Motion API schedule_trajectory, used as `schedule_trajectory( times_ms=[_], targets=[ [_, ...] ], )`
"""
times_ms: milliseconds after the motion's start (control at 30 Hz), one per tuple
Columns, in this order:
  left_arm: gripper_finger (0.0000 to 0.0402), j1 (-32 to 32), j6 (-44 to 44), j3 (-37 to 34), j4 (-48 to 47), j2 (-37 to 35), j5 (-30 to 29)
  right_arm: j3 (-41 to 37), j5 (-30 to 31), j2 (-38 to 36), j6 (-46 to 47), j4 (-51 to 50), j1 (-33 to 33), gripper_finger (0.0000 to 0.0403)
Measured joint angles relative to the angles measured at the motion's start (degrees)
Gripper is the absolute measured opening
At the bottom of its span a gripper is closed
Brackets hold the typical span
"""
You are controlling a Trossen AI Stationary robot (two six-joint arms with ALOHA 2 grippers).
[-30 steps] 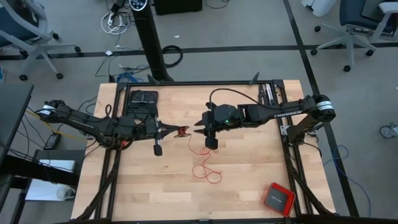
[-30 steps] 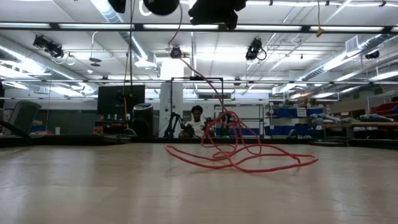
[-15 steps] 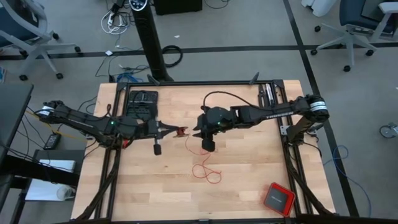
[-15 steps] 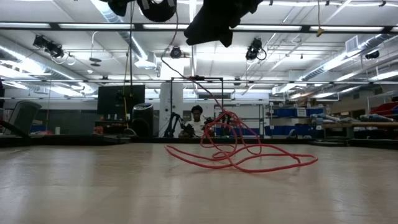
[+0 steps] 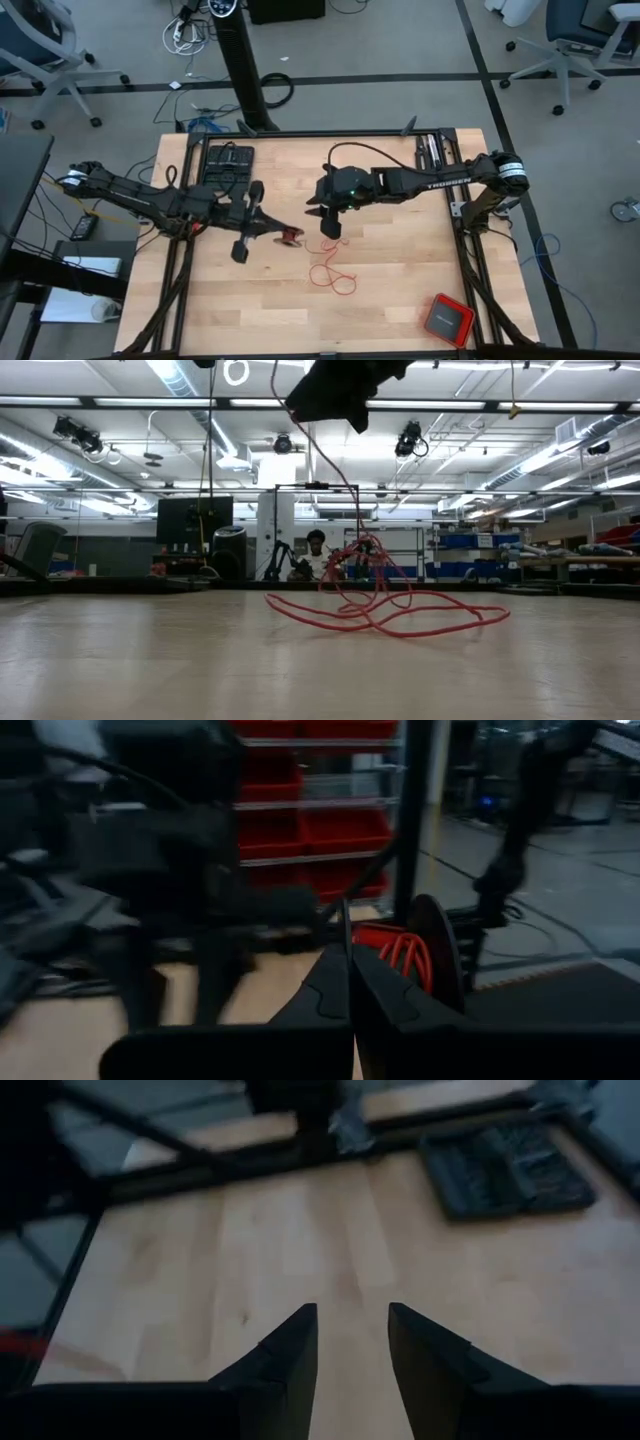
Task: Coil cords
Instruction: Uncoil the red wire from the spool
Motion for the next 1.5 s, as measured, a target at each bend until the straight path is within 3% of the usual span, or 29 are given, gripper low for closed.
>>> schedule_trajectory(
  times_ms=[133,367,567,700,933,1167,1367,1500],
  targets=[
    [0.0,-1.22,-1.65,0.0,0.15,-0.02,0.52,0.0,3.53,-0.02,1.25,1.49,-0.09,0.0122],
    [0.0,-2.62,-1.34,0.0,-0.02,0.0,-1.11,0.0,2.78,-0.02,-1.03,1.13,-0.04,0.0122],
    [0.0,-4.25,-1.53,0.0,-0.94,0.0,-5.79,0.0,1.22,-0.39,4.7,-3.19,1.55,0.0122],
    [0.0,-5.98,-2.93,-0.02,-2.36,0.0,-8.51,-0.76,6.61,-0.02,4.74,-3.5,6.6,0.0122],
    [0.0,-9.5,-1.35,-0.02,-1.18,0.0,-18.45,-1.01,17.5,-0.07,0.97,-3.24,13.8,0.0122],
    [0.0,-10.53,-0.92,-0.04,1.1,0.64,-21.11,-1.53,15.25,-0.07,0.22,-0.82,12.61,0.0121],
    [0.0,-11.45,0.53,-0.04,1.49,0.61,-22.43,-10.78,7.93,-0.09,-1.71,13.71,9.28,0.0119],
    [0.0,-12.38,1.88,-0.04,1.3,0.61,-23.34,-16.17,6.75,-0.09,-0.63,19.16,6.93,0.0118]
  ],
)
